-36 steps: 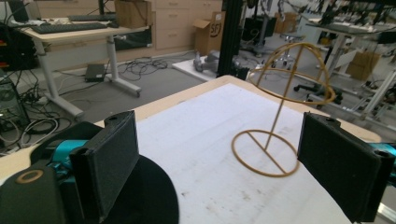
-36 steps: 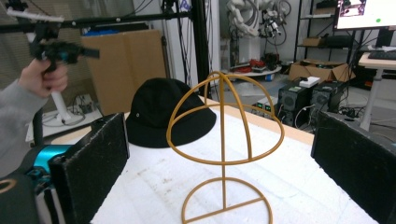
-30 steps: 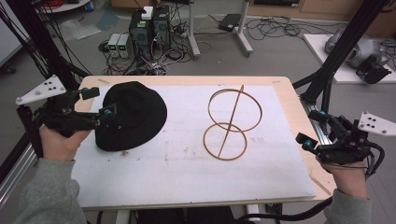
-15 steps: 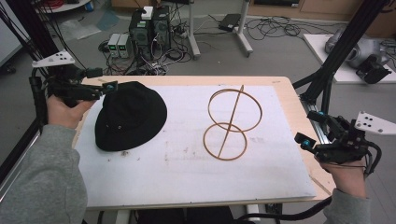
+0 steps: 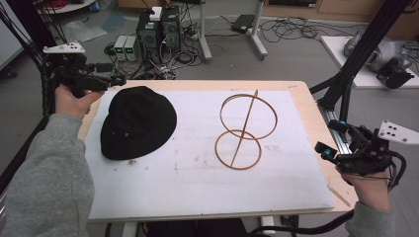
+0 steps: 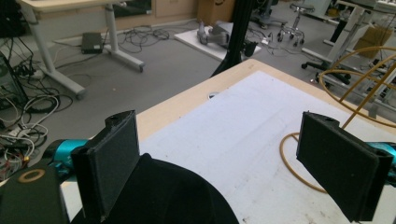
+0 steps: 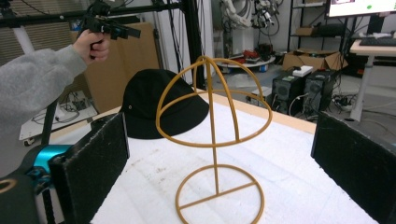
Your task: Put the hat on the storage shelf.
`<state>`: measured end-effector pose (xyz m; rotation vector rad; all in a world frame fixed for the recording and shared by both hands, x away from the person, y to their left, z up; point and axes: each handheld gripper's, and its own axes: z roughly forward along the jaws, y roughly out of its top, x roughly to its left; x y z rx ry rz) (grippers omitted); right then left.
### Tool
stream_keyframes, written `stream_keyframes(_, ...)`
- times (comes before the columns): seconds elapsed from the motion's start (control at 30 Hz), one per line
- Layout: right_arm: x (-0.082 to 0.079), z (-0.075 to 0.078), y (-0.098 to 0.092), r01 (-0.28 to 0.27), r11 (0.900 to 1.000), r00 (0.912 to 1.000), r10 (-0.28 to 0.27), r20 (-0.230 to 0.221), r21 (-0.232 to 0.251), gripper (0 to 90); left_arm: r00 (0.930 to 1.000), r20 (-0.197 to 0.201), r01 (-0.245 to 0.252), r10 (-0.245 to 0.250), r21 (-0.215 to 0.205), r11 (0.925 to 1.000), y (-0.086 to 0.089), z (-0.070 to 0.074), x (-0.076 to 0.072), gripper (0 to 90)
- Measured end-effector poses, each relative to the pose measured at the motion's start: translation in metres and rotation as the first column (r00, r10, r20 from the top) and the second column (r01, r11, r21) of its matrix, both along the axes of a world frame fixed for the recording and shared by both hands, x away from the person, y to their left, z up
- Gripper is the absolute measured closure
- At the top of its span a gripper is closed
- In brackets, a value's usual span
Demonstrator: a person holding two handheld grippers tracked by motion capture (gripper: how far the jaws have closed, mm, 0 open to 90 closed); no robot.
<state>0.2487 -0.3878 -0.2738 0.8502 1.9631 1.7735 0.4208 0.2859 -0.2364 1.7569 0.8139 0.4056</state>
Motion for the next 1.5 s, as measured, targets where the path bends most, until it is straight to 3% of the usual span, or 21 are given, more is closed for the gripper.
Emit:
stream_keyframes(0.23, -0.005, 0.003, -0.002, -0.003, 1.000, 0.9999, 0.003, 0.016, 0.010, 3.3, 0.9994, -0.035, -0.006, 0.007, 0.028, 0.9996, -0.001, -0.016, 0.017, 14.2)
stream_keyframes(0.47, -0.006, 0.003, -0.002, 0.000, 1.000, 0.9999, -0.001, 0.016, 0.011, 3.3, 0.9982, -0.055, 0.028, -0.025, 0.059, 0.9979, -0.007, -0.033, 0.028, 16.2)
stream_keyframes(0.53, -0.006, 0.003, -0.002, 0.004, 1.000, 0.9998, -0.004, 0.018, 0.008, 3.3, 0.9972, -0.074, 0.020, -0.014, 0.080, 0.9966, -0.006, -0.042, 0.032, 16.3)
stream_keyframes(0.97, -0.005, 0.001, -0.004, 0.022, 1.000, 0.9997, -0.022, 0.012, 0.005, 3.3, 0.9910, -0.131, -0.013, 0.027, 0.105, 0.9944, 0.001, -0.080, 0.041, 20.2)
stream_keyframes(1.13, -0.004, 0.000, -0.001, 0.015, 1.000, 0.9999, -0.015, 0.006, -0.011, 3.3, 0.9926, -0.119, -0.017, 0.027, 0.085, 0.9962, 0.005, -0.083, 0.039, 21.7)
stream_keyframes(1.5, -0.004, 0.000, -0.002, 0.012, 1.000, 0.9998, -0.012, 0.015, -0.007, 3.3, 0.9911, -0.129, -0.019, 0.031, 0.099, 0.9949, 0.002, -0.089, 0.043, 28.0)
